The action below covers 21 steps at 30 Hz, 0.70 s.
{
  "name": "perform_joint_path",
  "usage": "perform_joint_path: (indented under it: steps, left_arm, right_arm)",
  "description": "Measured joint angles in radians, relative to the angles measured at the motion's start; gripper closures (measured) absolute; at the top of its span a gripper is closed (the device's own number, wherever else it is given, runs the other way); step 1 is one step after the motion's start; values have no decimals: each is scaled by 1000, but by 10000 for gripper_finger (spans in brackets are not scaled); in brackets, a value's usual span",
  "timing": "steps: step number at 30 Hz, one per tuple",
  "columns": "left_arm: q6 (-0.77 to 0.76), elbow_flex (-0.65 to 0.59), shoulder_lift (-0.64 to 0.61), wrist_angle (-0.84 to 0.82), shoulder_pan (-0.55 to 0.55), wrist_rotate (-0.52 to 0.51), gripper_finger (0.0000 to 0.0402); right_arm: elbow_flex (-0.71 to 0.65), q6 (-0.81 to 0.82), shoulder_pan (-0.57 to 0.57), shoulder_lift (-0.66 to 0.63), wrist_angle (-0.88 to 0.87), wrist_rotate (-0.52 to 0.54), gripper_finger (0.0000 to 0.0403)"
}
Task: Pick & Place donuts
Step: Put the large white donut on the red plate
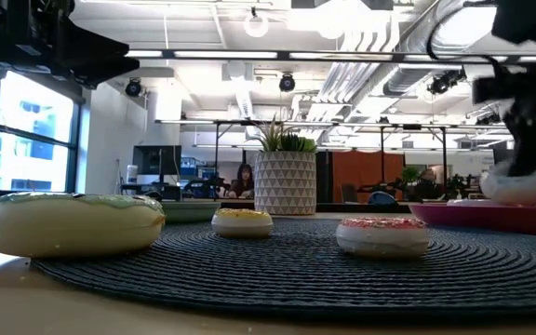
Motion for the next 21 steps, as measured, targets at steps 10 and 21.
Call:
perform_joint_path:
  steps: [10, 21]
  left_arm:
    - [0, 0, 0, -13, 0, 0, 145]
    - [0, 0, 0, -13, 0, 0, 145]
  right_arm:
    - [-100, 89, 0, -16, 78, -42, 374]
    - [-60, 72, 0, -15, 101, -43, 272]
